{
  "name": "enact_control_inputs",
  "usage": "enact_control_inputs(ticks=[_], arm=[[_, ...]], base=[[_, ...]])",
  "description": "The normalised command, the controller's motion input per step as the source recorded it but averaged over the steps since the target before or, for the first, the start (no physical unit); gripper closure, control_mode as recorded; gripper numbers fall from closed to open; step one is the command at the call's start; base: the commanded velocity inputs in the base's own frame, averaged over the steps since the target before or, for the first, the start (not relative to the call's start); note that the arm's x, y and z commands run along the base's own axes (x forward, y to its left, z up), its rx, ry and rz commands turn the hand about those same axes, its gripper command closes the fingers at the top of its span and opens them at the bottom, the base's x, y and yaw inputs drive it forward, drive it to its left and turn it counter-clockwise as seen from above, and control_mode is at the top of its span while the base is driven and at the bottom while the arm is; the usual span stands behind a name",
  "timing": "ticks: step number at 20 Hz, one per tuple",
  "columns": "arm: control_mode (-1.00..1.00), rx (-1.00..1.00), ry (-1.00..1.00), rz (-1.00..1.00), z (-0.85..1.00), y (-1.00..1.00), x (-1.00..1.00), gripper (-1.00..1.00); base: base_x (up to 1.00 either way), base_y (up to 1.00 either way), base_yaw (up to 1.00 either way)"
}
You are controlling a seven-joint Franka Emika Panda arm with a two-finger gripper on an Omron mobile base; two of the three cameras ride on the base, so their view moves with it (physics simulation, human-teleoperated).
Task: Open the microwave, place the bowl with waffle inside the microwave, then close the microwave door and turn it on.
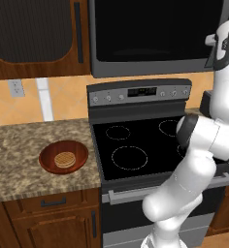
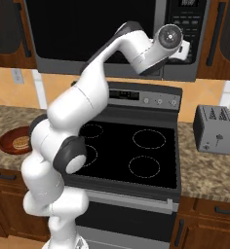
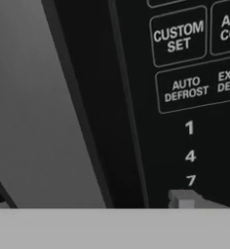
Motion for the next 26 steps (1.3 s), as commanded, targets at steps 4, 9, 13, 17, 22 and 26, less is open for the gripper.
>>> enact_control_inputs(ticks=[4,9,13,17,22,26], arm=[[-1.0,0.01,-0.03,0.01,-0.08,-0.06,0.27,1.0],[-1.0,0.0,-0.16,-0.02,-0.3,0.35,-0.11,1.0],[-1.0,0.0,-0.22,-0.11,-0.61,0.79,-0.28,1.0],[-1.0,0.0,-0.22,-0.28,-0.03,0.72,-0.74,1.0],[-1.0,0.0,-0.01,-0.51,0.0,0.3,-1.0,1.0],[-1.0,0.0,0.0,-0.3,0.0,0.1,-1.0,1.0]], base=[[0.0,0.0,0.0],[0.0,0.0,0.0],[0.0,0.0,0.0],[0.0,0.0,0.0],[0.0,0.0,0.0],[0.0,0.0,0.0]])
